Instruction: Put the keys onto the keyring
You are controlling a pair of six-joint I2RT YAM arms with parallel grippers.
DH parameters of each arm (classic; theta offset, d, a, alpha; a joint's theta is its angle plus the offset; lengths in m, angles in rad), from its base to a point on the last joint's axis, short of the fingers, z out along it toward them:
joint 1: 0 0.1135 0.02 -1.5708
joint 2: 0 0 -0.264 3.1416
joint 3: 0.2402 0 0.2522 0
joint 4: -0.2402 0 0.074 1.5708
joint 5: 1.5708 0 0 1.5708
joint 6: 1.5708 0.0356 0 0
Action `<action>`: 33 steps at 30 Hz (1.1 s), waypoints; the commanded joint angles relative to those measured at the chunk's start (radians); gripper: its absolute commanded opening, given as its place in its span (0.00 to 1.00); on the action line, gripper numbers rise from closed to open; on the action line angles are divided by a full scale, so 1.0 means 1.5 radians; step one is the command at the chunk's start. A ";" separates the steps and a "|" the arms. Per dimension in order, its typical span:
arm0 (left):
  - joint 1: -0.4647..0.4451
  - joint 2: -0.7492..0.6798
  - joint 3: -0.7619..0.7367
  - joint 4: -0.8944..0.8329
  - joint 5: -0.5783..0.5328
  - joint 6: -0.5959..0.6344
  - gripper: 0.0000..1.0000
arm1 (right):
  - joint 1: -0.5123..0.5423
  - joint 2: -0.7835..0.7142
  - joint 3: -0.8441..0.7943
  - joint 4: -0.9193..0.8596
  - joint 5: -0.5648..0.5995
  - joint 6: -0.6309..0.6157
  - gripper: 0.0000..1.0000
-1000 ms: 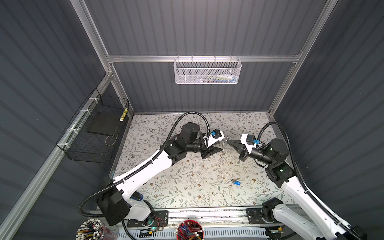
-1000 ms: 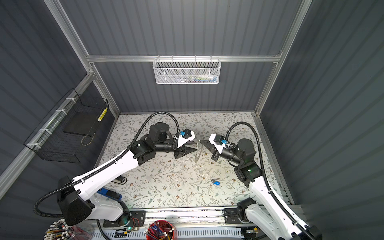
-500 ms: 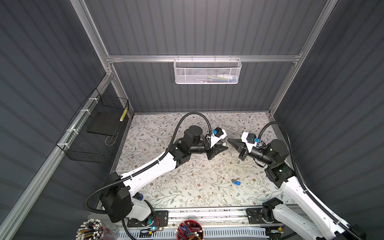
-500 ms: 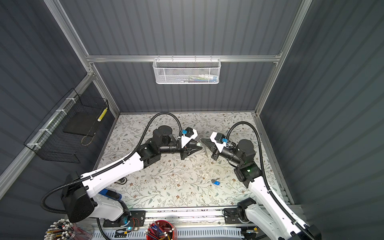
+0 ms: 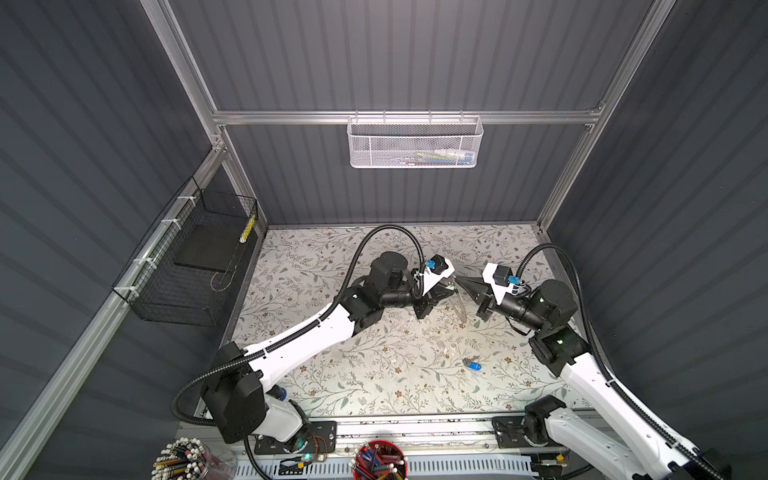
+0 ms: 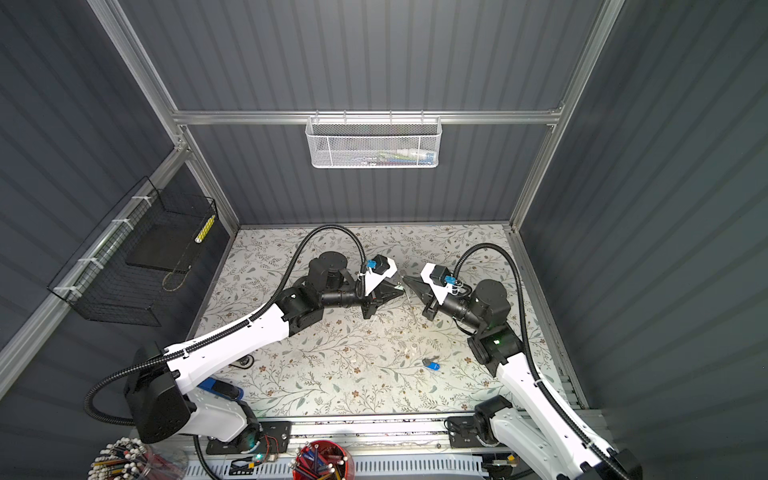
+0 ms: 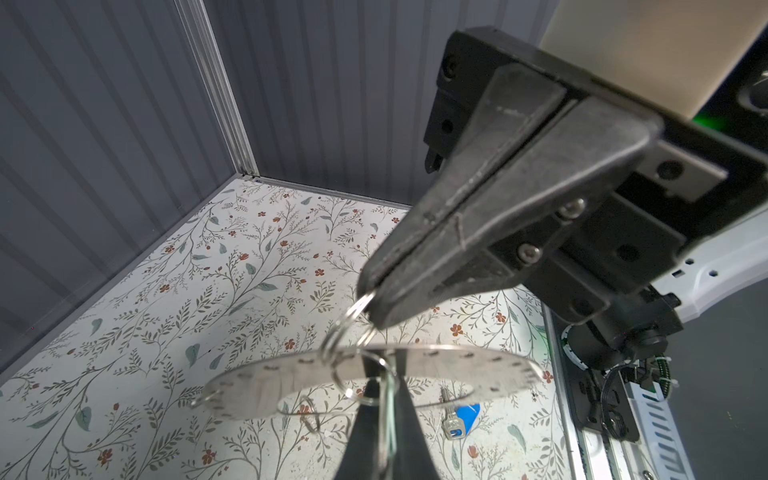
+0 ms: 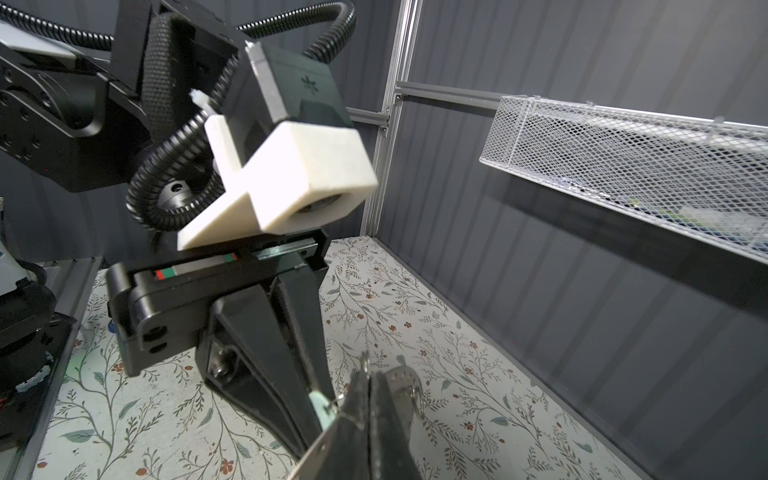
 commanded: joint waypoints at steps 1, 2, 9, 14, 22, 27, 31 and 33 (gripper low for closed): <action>-0.009 0.019 0.030 -0.037 0.017 0.028 0.00 | -0.002 -0.002 -0.003 0.044 -0.005 0.013 0.00; -0.009 0.022 0.033 -0.039 0.023 0.031 0.00 | -0.002 -0.003 -0.004 0.048 -0.007 0.013 0.00; -0.008 0.033 0.046 -0.039 0.053 0.043 0.00 | -0.003 0.001 -0.005 0.054 -0.016 0.018 0.00; -0.010 0.038 0.055 -0.046 0.054 0.054 0.00 | -0.003 0.006 -0.006 0.054 -0.020 0.017 0.00; -0.003 -0.029 0.022 -0.078 -0.060 0.097 0.33 | -0.005 -0.003 -0.014 0.055 -0.037 0.013 0.00; 0.010 -0.102 -0.011 -0.077 -0.107 0.129 0.36 | -0.008 0.003 -0.017 0.077 -0.070 0.023 0.00; 0.017 -0.127 -0.017 -0.069 -0.097 0.142 0.31 | -0.008 0.012 -0.015 0.095 -0.088 0.031 0.00; 0.018 -0.127 -0.012 -0.069 -0.088 0.144 0.30 | -0.009 0.014 -0.013 0.100 -0.096 0.034 0.00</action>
